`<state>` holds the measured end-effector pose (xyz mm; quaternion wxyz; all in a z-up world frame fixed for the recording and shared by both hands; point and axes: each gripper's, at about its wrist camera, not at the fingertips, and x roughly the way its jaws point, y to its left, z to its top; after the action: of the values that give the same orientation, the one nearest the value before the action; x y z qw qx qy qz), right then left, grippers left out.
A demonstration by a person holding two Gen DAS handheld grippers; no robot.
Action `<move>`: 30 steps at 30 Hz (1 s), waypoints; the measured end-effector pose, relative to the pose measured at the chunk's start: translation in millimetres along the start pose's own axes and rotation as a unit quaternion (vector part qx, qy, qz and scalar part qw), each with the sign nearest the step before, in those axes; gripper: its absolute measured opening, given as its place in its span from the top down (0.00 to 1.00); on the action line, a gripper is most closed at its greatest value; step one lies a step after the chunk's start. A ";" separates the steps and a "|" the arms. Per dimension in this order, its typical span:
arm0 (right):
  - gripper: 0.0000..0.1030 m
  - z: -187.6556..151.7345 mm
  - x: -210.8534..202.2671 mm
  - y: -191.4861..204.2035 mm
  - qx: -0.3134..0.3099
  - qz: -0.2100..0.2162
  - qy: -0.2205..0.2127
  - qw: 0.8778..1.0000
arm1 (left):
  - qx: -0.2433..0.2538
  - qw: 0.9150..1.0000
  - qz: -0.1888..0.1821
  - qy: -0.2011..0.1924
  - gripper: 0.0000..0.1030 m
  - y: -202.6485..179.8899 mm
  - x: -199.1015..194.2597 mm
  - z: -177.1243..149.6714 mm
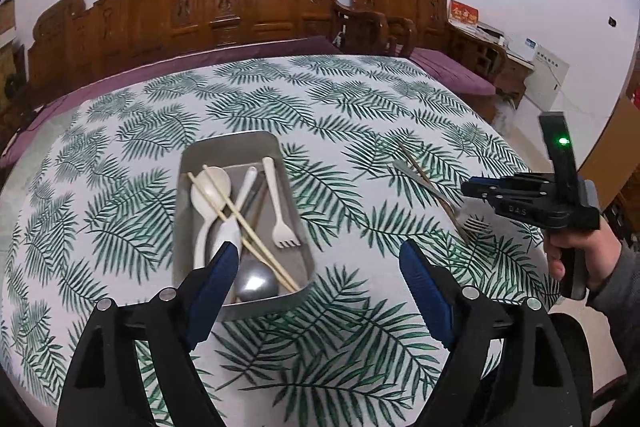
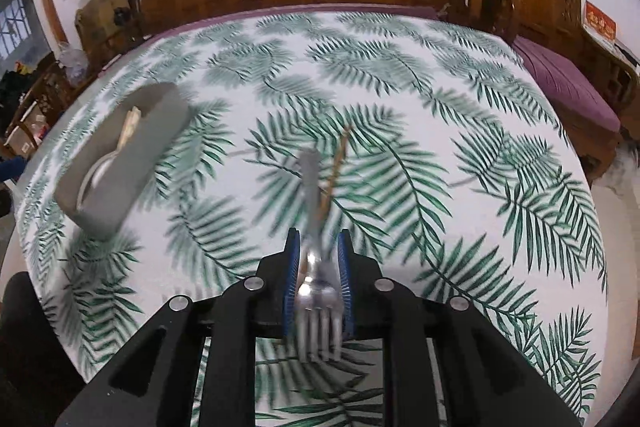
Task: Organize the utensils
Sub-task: 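Grasp the metal fork on the cloth with the right gripper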
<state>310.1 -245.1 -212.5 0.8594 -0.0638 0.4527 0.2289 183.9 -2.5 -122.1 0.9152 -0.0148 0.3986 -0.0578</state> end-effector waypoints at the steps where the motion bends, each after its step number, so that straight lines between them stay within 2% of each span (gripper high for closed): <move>1: 0.79 -1.8 5.0 -2.6 0.001 0.000 0.006 1.000 | 0.002 1.000 -0.001 0.002 0.23 -2.2 1.6 -0.5; 11: 0.79 -7.1 27.1 -0.2 -0.017 0.001 0.031 0.999 | 0.006 1.000 0.001 0.014 0.23 -4.0 9.5 -5.8; 16: 0.79 -2.3 28.1 3.4 -0.032 -0.027 0.031 0.999 | 0.003 1.000 0.004 0.018 0.23 0.3 10.7 -8.4; 18: 0.79 -1.1 28.0 2.9 -0.030 -0.008 0.031 0.999 | 0.002 1.000 0.005 0.017 0.23 1.1 9.5 -9.3; 24: 0.79 -2.2 32.5 5.1 -0.037 -0.016 0.040 0.998 | 0.002 1.000 0.006 0.016 0.23 2.1 8.9 -9.7; 25: 0.81 -1.5 33.1 3.9 -0.035 -0.022 0.040 0.998 | 0.001 1.000 0.007 0.016 0.23 1.5 8.6 -9.5; 26: 0.87 -0.9 34.5 2.5 -0.033 -0.031 0.043 0.998 | 0.002 1.000 0.007 0.017 0.23 1.4 8.6 -9.9; 30: 0.87 0.4 38.4 -3.6 -0.020 -0.031 0.038 0.999 | 0.003 1.000 0.007 0.017 0.23 1.7 8.8 -11.0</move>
<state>330.6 -235.2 -243.6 0.8469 -0.1035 0.4781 0.2086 182.0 -1.6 -136.1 0.9088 -0.0082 0.4139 -0.0525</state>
